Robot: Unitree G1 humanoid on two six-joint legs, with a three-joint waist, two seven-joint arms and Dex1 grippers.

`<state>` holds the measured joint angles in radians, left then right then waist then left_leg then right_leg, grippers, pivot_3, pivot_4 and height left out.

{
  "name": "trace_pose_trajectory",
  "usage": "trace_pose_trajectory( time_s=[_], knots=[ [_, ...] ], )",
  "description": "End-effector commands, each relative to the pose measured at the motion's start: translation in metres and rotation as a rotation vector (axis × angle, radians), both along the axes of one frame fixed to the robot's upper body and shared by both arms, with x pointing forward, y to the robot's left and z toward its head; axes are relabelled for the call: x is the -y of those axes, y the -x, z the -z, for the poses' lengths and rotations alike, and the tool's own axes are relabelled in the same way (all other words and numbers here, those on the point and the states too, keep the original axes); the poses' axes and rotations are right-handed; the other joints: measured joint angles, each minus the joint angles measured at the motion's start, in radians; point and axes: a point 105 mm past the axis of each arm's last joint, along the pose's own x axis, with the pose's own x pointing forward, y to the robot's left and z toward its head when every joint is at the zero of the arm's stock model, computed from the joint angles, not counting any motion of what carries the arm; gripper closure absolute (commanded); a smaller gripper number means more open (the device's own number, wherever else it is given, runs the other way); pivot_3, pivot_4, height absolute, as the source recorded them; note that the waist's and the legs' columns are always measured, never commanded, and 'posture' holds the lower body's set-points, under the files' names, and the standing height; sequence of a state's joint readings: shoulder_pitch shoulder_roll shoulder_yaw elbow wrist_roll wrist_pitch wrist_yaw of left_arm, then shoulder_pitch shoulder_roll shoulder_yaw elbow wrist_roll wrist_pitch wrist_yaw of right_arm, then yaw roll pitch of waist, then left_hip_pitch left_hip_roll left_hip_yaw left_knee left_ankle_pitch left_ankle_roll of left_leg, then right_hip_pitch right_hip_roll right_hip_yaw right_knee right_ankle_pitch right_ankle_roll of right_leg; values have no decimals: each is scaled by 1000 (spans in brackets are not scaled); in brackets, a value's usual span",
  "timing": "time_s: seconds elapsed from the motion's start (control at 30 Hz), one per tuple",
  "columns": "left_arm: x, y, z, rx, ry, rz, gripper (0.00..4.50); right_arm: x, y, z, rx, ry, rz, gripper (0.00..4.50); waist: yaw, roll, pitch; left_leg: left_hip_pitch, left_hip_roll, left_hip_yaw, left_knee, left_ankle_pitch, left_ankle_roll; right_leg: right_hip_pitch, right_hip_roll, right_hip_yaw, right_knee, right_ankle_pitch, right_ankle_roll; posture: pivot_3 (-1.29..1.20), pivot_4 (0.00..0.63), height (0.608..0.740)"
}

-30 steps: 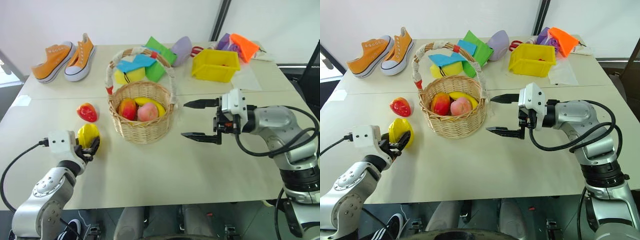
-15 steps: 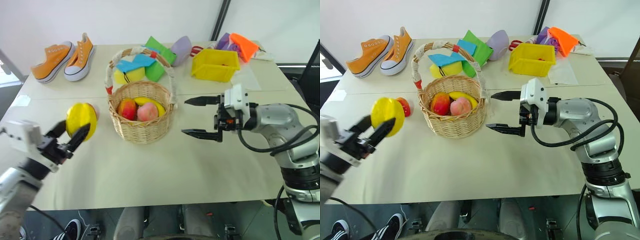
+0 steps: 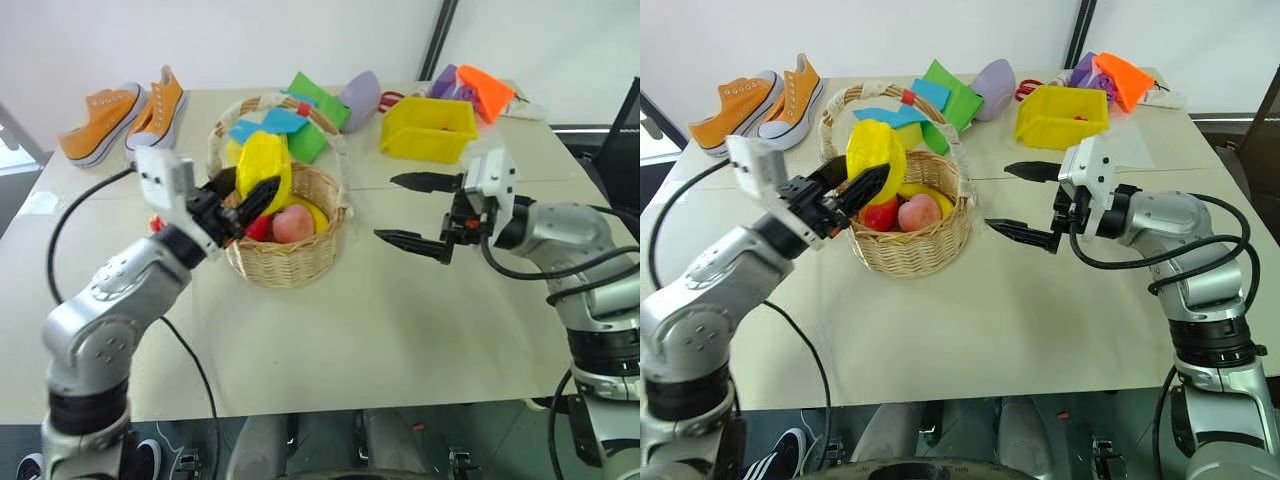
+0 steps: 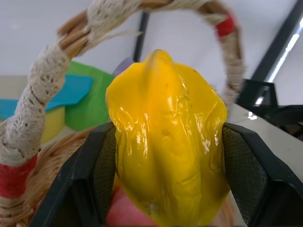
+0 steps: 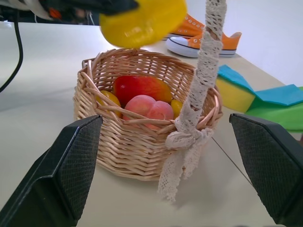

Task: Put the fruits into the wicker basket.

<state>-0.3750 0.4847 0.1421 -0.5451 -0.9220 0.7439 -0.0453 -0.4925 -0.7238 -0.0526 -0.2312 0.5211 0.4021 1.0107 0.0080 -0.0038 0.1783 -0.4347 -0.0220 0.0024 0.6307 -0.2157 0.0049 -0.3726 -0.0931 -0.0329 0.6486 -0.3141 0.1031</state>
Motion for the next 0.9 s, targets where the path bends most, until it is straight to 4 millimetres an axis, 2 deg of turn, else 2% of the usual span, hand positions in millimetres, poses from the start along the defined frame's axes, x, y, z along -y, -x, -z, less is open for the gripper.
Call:
trace_pose_trajectory(
  time_s=[0.03,0.2,0.3,0.37,0.43,0.53,0.63,0.77,0.9],
  knots=[
    [6,-4,-5,32,-10,-6,43,-1,7,-13,64,-11,4,0,2,0,0,0,0,0,0,0,0,0,0,0,0,0,0,0,150,740],
    [11,3,-4,28,-1,48,43,0,9,-14,61,-21,10,0,4,-1,0,0,0,0,1,0,0,1,0,0,0,0,0,0,150,740],
    [5,19,-12,59,43,87,43,-1,10,-14,57,-22,3,0,1,-1,0,0,0,0,2,0,0,1,-1,0,0,0,0,0,150,740],
    [-12,41,-9,81,-39,107,43,-4,11,-14,52,-17,-14,0,-9,-1,1,0,0,0,1,0,0,0,-1,0,0,0,0,0,150,740],
    [-34,69,-5,41,-32,179,43,-7,14,-13,30,-9,-47,0,-20,-1,1,0,1,0,-1,1,-2,0,-1,0,0,0,0,0,150,740],
    [-69,81,1,1,-37,90,43,-10,19,-13,11,1,-87,0,-18,0,1,1,2,-1,-1,2,-3,0,0,0,0,0,-1,0,150,740],
    [-109,80,9,-18,-47,-101,43,-16,26,-12,-10,37,-140,0,-13,0,1,1,1,-1,0,1,-3,1,-2,0,-1,-2,-5,0,150,740],
    [-149,54,25,-65,-106,-437,43,-23,25,-14,-1,52,-160,0,3,0,1,1,1,-1,0,1,-2,0,-3,0,-3,-1,-7,0,150,740],
    [-166,29,35,-65,-72,-642,43,-25,22,-11,-4,49,-159,0,7,-3,0,0,1,-1,0,0,-1,0,-3,0,-3,0,-6,0,150,740]
  ],
)
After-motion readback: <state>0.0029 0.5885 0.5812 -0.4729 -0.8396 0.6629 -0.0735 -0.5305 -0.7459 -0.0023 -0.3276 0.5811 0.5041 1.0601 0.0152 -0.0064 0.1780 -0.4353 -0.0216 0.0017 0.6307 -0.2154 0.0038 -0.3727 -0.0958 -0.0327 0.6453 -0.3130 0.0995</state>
